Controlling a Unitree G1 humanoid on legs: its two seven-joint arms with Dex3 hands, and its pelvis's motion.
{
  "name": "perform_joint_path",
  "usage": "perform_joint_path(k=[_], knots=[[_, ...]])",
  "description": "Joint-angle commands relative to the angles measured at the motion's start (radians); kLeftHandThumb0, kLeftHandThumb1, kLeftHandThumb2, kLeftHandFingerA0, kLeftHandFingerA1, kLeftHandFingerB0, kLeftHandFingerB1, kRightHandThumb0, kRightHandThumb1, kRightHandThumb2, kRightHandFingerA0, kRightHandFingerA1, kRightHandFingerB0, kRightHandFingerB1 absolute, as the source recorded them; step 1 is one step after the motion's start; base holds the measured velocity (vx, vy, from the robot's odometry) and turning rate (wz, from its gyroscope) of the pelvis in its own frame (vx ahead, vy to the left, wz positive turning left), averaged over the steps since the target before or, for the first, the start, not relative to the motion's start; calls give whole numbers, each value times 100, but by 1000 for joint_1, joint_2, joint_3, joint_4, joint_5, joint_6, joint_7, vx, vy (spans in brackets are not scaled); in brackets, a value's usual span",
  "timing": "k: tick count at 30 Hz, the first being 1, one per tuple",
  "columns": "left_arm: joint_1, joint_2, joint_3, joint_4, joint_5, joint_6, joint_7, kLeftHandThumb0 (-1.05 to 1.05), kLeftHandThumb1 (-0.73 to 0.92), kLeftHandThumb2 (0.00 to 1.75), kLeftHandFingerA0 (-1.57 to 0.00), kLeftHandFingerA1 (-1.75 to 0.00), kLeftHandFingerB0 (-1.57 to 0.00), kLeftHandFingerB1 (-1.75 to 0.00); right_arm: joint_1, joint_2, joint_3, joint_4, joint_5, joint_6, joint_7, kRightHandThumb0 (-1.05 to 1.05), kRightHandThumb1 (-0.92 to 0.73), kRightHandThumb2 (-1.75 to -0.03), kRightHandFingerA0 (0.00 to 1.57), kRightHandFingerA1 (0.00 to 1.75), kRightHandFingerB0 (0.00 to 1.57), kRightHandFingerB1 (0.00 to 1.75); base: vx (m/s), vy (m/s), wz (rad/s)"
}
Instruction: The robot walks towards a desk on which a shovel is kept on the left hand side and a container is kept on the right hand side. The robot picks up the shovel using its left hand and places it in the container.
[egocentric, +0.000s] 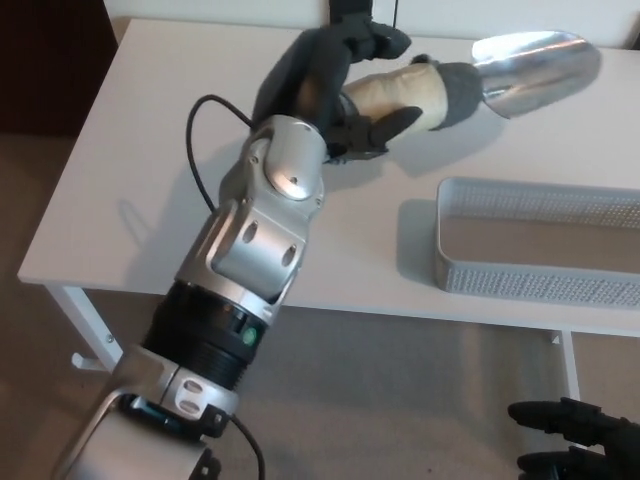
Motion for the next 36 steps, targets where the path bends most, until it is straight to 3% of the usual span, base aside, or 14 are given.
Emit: perform_joint_path(k=[1,2,3,4,6,7,8,11,12,16,18,32,35,36], knots=[[16,-7,-35,-51,12,43,-26,-33,84,64,-75,-75,-56,-48,-3,-6,0,-6,-5,-13,-7,-24,-53,-55,55,44,51,43,0,0,0],[20,-6,-52,-64,29,67,-22,-34,83,65,-70,-61,-52,-46,-5,-4,0,-10,2,6,-3,-24,-53,-55,54,44,51,42,0,0,0],[23,-13,-51,-62,18,68,-25,-32,83,64,-78,-106,-65,-59,-3,-5,2,-12,-2,4,-5,-25,-53,-55,54,44,50,42,0,0,0],[23,-7,-63,-55,19,61,-35,-29,83,65,-82,-126,-71,-74,-2,-6,2,-16,-2,9,-5,-24,-54,-56,54,44,50,42,0,0,0],[20,2,-78,-47,26,66,-44,-30,82,65,-87,-125,-73,-70,-5,-6,4,-19,-2,16,-5,-24,-54,-56,54,43,50,42,0,0,0],[25,7,-90,-47,29,62,-53,-30,81,64,-89,-88,-56,-46,-5,-7,4,-20,-2,14,-3,-25,-54,-56,54,44,51,42,0,0,0],[38,12,-102,-54,28,49,-60,-28,79,63,-90,-105,-66,-51,-6,-9,5,-18,-1,10,0,-25,-54,-56,55,44,50,42,0,0,0],[46,16,-113,-59,28,43,-63,-28,79,63,-88,-96,-64,-51,-11,-9,7,-11,-4,7,-1,-26,-54,-56,54,44,50,42,0,0,0],[48,13,-132,-51,36,60,-71,-27,82,65,-85,-118,-68,-70,-10,-10,7,-9,0,-1,5,-24,-54,-56,53,44,49,42,0,0,0],[57,22,-161,-52,50,58,-76,-27,80,64,-90,-119,-71,-64,-12,-9,9,-8,-3,2,2,-26,-54,-56,53,44,50,42,0,0,0],[65,23,-167,-54,51,53,-72,-27,80,64,-92,-121,-67,-84,-12,-11,10,-8,-5,3,1,-27,-54,-55,54,44,51,42,0,0,0],[85,60,-178,-76,54,45,-101,-28,81,65,-93,-119,-68,-67,-15,-9,22,-4,-10,6,1,-26,-53,-55,53,43,51,42,0,0,0],[89,95,-177,-93,44,21,-135,-28,80,67,-80,-150,-58,-112,-20,-12,24,8,-10,-8,6,-26,-53,-55,53,44,50,42,0,0,0],[87,112,-176,-94,40,-1,-149,-27,81,66,-79,-141,-64,-92,-24,-15,27,11,-15,-12,5,-27,-53,-55,53,43,50,42,0,0,0]])
